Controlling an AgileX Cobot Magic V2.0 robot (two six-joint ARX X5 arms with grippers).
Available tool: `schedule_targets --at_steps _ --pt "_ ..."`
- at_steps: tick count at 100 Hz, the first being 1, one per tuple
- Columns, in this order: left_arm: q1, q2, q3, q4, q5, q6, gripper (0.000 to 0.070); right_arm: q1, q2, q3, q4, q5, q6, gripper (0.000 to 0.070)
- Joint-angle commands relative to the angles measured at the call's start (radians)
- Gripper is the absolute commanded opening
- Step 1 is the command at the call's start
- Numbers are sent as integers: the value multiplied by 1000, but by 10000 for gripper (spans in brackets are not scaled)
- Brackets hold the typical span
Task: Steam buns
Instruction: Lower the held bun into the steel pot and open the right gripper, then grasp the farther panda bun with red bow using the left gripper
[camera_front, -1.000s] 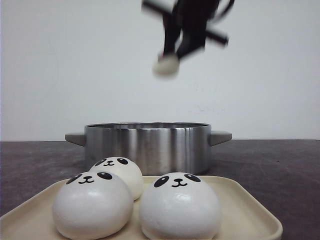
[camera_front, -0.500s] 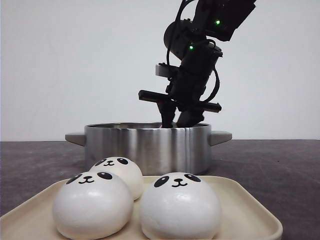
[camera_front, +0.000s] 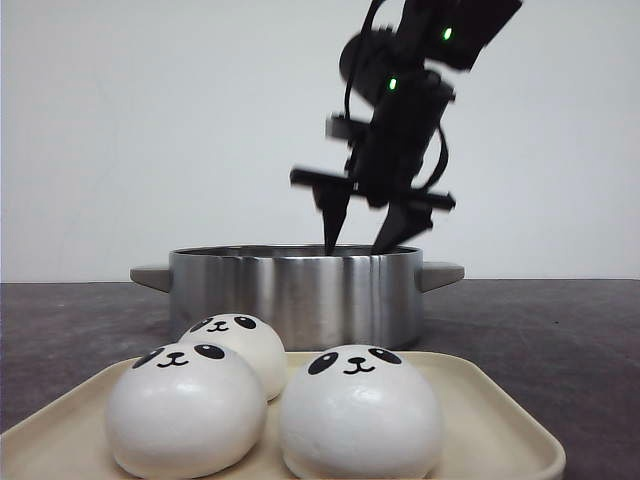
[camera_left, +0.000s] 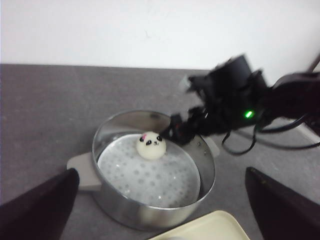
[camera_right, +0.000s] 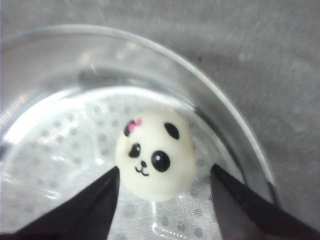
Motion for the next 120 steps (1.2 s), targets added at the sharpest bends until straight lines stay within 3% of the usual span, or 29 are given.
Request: schedule_targets --at_steps 1,20,42,53,68,86,120 --pt "-11 25 13 -3 -2 -6 664 5 -79 20 -5 2 -12 0" --pt "-78 172 13 -53 25 -99 563 57 -343 20 -88 1 -28 10" --pt "-227 457 13 -77 55 -105 562 166 -630 20 -142 11 -47 8" --pt "-274 596 13 -61 54 -105 564 203 -725 20 -149 64 -47 8" --pt "-311 750 13 -8 45 -126 608 222 -802 20 -182 122 -45 8" --pt "-320 871 13 70 -1 -173 608 222 -835 20 -247 163 -43 8" --pt "-328 976 13 131 -39 -174 590 222 -833 19 -290 164 -39 8"
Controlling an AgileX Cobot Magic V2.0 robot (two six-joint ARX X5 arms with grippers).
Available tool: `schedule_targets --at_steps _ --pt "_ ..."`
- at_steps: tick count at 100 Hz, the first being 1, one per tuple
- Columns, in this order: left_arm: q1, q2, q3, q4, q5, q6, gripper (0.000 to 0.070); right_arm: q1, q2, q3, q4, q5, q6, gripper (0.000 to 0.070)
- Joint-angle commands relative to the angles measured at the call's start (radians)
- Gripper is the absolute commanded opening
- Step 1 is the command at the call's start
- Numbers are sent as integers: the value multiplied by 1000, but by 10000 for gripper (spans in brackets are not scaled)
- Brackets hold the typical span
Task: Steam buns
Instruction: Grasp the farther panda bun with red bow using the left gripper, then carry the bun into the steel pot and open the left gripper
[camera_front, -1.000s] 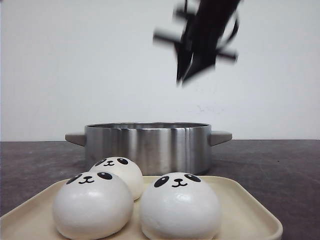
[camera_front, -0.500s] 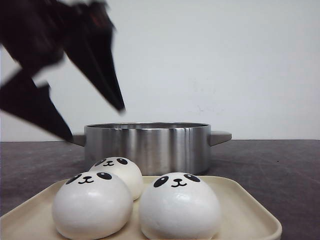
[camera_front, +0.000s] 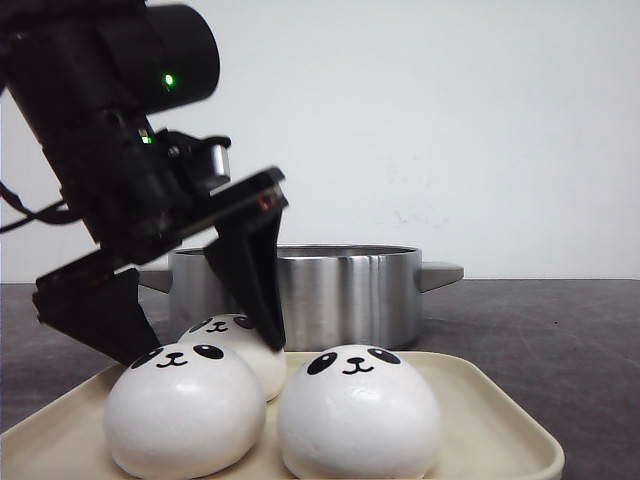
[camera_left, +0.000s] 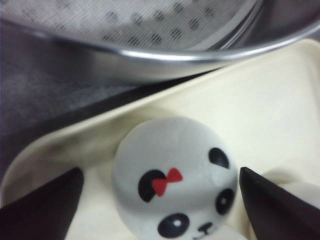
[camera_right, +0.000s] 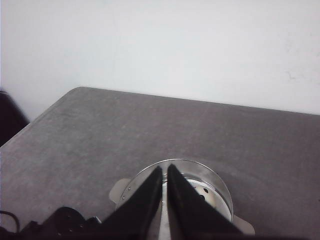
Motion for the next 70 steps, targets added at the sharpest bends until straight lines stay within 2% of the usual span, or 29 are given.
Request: schedule_targets --at_steps 1,5,8,12,17,18,21,34,52,63,70 --pt "-10 34 11 2 -11 -10 589 11 8 18 10 2 -3 8" --pt "-10 37 11 2 -15 -10 558 11 8 18 10 1 -3 8" --pt "-10 38 11 0 -16 -10 484 11 8 18 10 1 -3 8" --pt "-10 38 11 -4 -16 -9 306 11 8 18 10 1 -3 8" --pt "-10 37 11 -12 -13 -9 15 11 8 18 10 1 -4 8" --pt "-10 35 11 -14 -12 -9 0 11 8 18 10 1 -4 8" --pt "-10 33 11 -21 -12 -8 22 11 8 18 9 1 -4 8" --pt "-11 -7 26 -62 -7 3 5 11 8 18 8 1 -4 8" --pt "-24 -179 66 -101 61 6 5 11 8 18 8 1 -5 8" --pt "-31 -294 77 -53 22 6 5 11 8 18 8 0 -5 8" --pt "-29 -344 77 11 -50 6 5 11 9 18 9 0 -5 8"
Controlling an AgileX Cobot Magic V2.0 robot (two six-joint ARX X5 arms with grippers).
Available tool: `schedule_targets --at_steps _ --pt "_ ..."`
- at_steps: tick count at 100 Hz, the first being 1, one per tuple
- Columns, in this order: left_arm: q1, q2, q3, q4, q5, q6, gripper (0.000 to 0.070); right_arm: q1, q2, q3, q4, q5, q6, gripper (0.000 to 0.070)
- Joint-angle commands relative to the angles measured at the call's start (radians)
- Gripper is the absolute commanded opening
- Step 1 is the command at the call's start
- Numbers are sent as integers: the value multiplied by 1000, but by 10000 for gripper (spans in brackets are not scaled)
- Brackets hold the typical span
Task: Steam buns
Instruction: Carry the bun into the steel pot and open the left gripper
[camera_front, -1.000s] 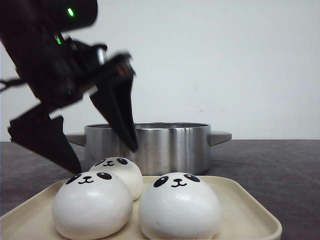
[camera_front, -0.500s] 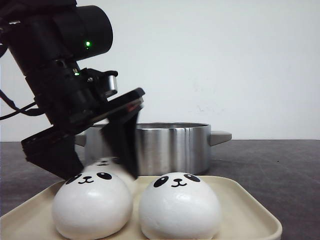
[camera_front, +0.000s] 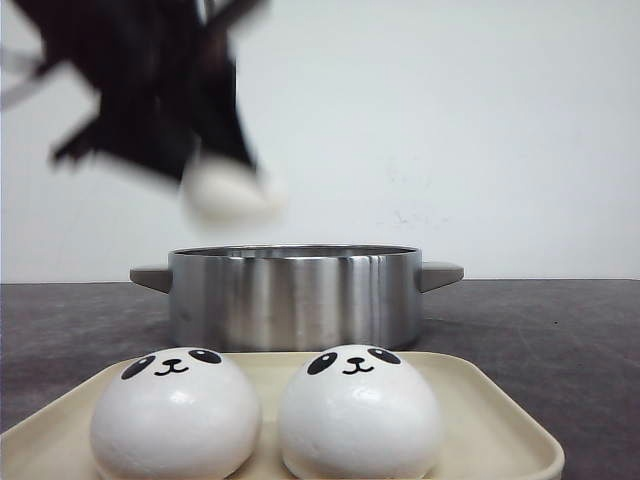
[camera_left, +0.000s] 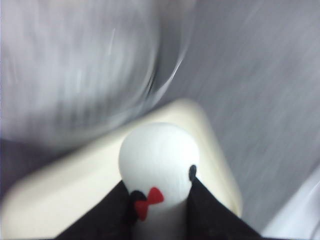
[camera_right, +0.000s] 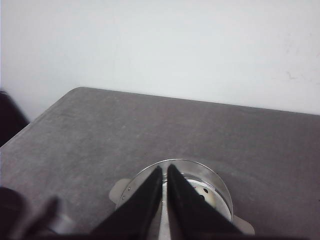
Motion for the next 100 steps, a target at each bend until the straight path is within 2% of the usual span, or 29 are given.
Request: schedule_targets --at_steps 1,7,13,24,43,78,86,100 --pt "-3 -9 9 46 -70 8 5 11 8 18 9 0 -5 8" --pt "5 -26 9 111 -134 16 5 11 9 18 9 0 -5 8" --pt "24 -22 10 174 -158 45 5 11 9 18 9 1 -5 8" --pt "64 33 10 274 -160 98 5 11 13 18 9 1 -5 8" --pt "121 199 18 396 -160 98 5 11 19 17 -11 1 -5 8" --pt "185 490 185 415 -153 92 10 11 22 17 -72 1 -5 8" --pt "194 517 220 412 -153 85 101 11 22 17 -73 1 -5 8" --pt "200 527 237 416 -154 86 430 11 22 17 -79 1 -5 8"
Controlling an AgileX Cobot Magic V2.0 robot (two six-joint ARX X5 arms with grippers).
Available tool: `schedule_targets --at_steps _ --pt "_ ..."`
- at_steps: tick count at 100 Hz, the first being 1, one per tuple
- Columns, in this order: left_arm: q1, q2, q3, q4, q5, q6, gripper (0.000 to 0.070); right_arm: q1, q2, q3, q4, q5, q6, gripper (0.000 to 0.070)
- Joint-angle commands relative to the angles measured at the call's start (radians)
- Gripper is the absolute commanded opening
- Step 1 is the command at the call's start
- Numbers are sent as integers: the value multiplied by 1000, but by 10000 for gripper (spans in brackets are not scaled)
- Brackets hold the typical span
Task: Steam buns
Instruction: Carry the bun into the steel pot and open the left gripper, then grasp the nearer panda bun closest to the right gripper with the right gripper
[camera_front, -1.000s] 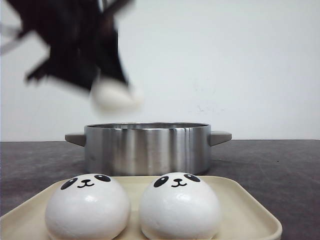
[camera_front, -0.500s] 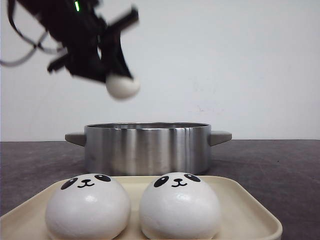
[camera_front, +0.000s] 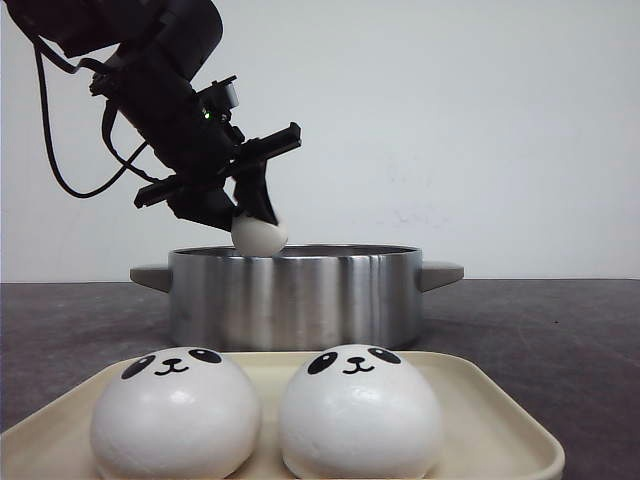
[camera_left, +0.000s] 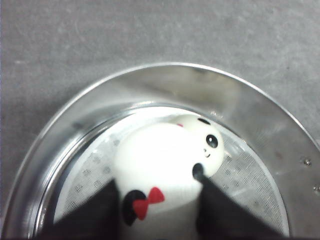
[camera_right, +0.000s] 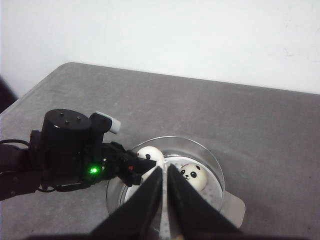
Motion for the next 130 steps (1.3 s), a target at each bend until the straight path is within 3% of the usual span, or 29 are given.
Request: schedule_targets --at_steps 1,12,34,53,84,89,99,104,130 --pt "-5 15 24 11 0 3 448 11 10 17 3 1 -5 8" --pt "-2 15 24 2 2 3 513 11 11 16 -13 1 -8 8" --pt "-2 -2 31 -53 14 -4 513 10 45 -3 -104 5 -14 8" --pt "-2 -83 86 -195 13 -4 513 17 81 -127 -140 -8 0 8" --pt "-6 -386 86 -397 10 5 513 122 86 -485 -14 -156 231 12" --pt "-7 -431 86 -432 10 8 512 148 97 -526 8 -179 278 51" --pt "-7 -508 86 -480 10 12 513 187 122 -566 23 -201 324 303" --pt "-7 -539 86 -492 10 12 513 201 140 -568 23 -215 332 376" --pt "-7 -675 86 -545 10 11 513 239 262 -568 71 -316 364 382"
